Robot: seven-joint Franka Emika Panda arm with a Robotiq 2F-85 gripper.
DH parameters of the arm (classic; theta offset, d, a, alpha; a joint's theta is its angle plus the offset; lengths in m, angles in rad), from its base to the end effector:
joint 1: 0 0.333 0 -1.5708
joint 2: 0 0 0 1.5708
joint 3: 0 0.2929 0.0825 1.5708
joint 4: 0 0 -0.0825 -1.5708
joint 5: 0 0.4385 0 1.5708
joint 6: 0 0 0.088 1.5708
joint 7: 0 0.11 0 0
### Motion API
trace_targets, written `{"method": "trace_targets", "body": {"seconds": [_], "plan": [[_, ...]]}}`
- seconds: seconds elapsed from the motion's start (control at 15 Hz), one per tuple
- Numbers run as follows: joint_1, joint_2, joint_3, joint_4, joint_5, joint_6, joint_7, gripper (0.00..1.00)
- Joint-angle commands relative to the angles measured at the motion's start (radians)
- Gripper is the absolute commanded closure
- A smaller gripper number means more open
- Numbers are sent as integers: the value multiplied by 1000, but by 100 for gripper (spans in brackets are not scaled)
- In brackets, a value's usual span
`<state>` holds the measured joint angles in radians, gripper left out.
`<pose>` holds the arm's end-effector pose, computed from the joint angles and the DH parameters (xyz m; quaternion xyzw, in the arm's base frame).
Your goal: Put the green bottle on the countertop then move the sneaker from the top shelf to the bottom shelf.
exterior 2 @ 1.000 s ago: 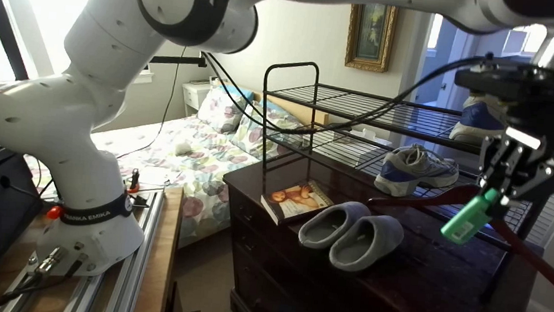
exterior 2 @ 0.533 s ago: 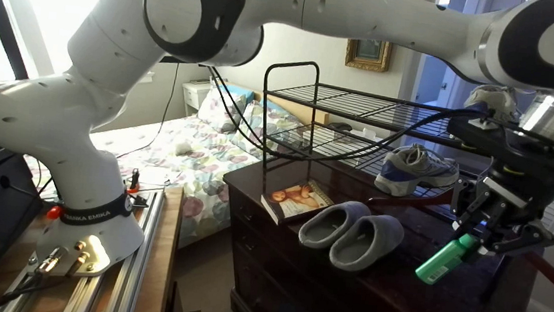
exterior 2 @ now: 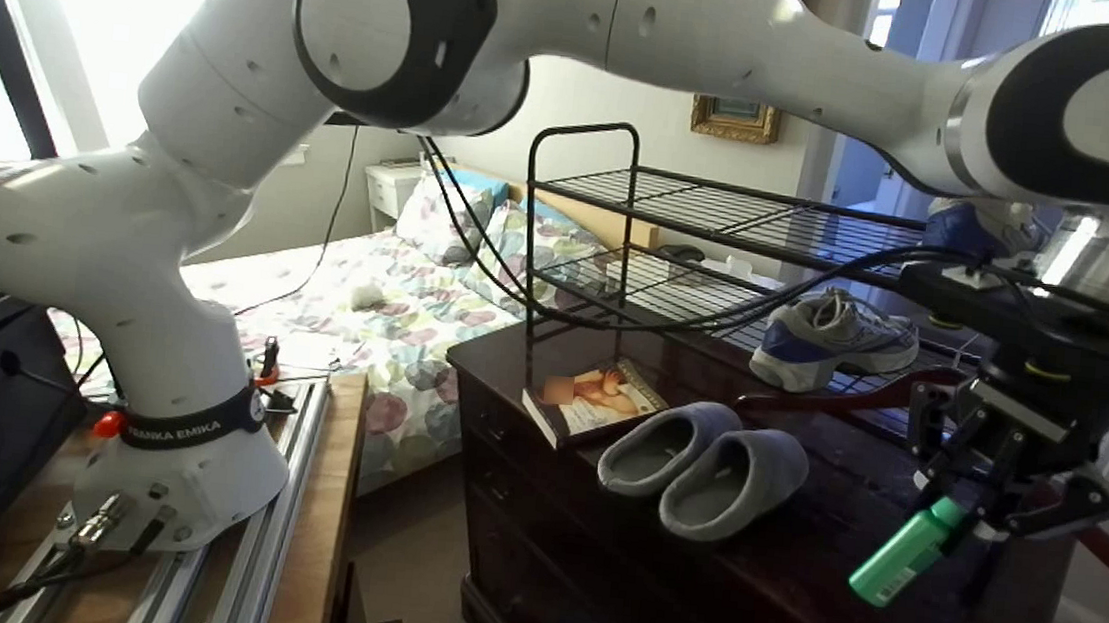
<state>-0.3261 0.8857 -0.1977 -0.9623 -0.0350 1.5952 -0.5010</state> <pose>0.6986 -0.3503 0.2939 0.9881 0.0174 -0.1502 0.0270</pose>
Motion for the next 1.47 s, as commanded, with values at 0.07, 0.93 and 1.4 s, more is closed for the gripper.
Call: {"method": "trace_targets", "body": {"seconds": [0.07, 0.93, 1.4], "plan": [[44, 1, -23, -178, -142, 236, -123, 93], [1, -178, 37, -740, -326, 1195, -94, 93], [-239, -301, 300, -955, -121, 1316, -244, 93]]}}
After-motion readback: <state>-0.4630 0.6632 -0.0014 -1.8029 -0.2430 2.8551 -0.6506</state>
